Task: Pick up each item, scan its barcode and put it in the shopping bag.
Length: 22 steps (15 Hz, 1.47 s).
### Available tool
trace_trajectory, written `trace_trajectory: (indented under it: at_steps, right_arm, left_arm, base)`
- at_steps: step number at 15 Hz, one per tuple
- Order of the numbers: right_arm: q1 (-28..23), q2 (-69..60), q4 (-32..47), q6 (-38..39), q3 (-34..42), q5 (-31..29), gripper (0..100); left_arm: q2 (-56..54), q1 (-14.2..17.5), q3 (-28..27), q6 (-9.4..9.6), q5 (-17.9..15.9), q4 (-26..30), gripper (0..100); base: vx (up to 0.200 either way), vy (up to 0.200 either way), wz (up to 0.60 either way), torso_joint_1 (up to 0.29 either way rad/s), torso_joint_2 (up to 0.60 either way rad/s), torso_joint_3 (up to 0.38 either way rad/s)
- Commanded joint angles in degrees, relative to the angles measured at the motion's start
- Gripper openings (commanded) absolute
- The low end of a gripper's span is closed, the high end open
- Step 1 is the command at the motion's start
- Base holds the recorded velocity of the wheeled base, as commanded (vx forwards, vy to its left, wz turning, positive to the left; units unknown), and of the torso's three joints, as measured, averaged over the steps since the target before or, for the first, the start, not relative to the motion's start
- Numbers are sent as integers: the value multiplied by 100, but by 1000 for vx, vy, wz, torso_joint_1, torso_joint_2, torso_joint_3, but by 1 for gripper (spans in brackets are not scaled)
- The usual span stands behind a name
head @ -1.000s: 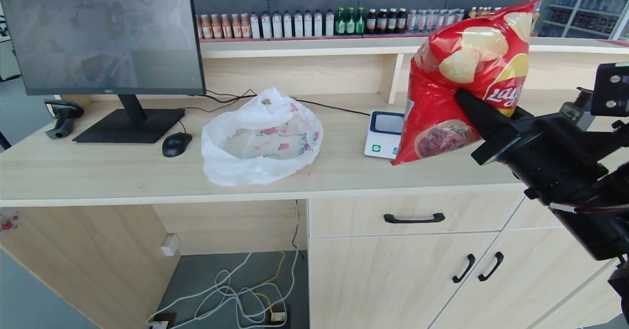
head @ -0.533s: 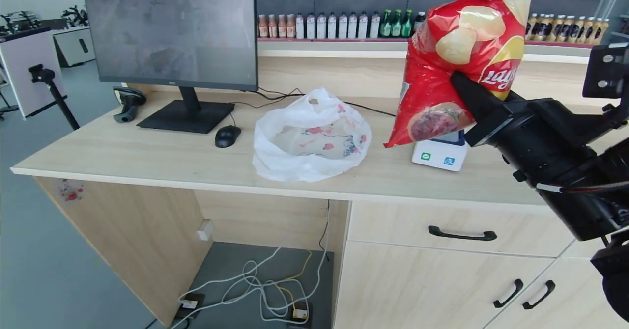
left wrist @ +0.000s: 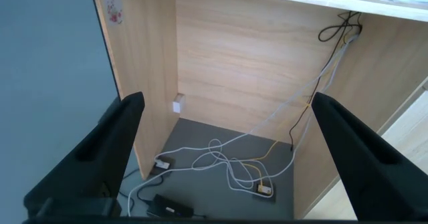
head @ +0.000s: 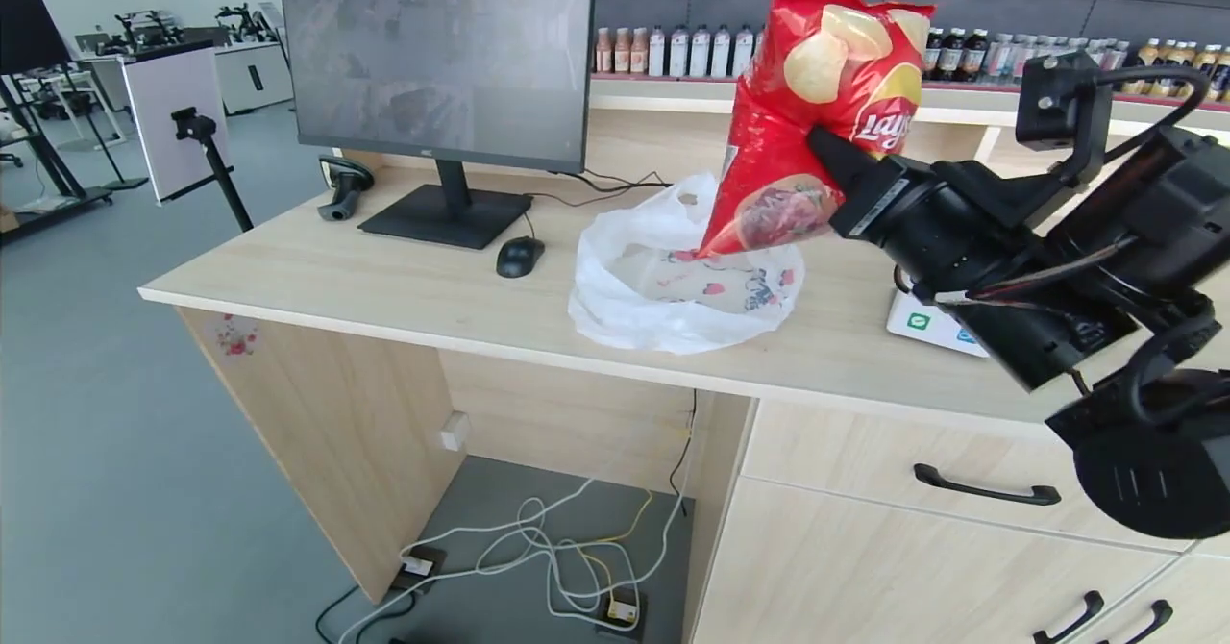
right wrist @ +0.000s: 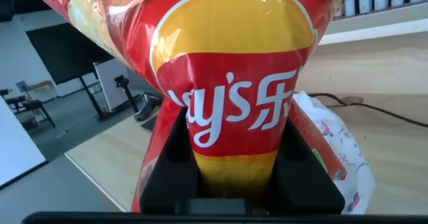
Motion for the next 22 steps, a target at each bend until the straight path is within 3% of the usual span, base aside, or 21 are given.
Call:
trace_trajectory:
  at_steps: [1,5,8,15,17,22]
  right_arm:
    - [-88,578,390,170,-662,-21,0]
    - [-88,1097,1550,680,-1523,-30,0]
    - [-80,1615,1708,1172,-1848,-74,0]
    - [-97,1598,2209,1234,-1954,-425,0]
    - [-62,1457,2684,1242,-1919,-557,0]
    - [96,1466,2737,1155,-1927,-663,0]
  left_arm:
    - [-2,-4,0,-2,1,-6,100]
    - [-2,-4,0,7,1,-6,100]
    - [-2,-4,0,7,1,-6,100]
    - [-2,-4,0,7,1,-6,100]
    - [-2,-4,0,16,1,-6,100]
    - [-2,-4,0,16,1,-6,100]
  base:
    - [0,0,0,0,0,0]
    - [0,0,0,0,0,0]
    - [0,0,0,0,0,0]
    - [0,0,0,0,0,0]
    - [0,0,0,0,0,0]
    - [0,0,0,0,0,0]
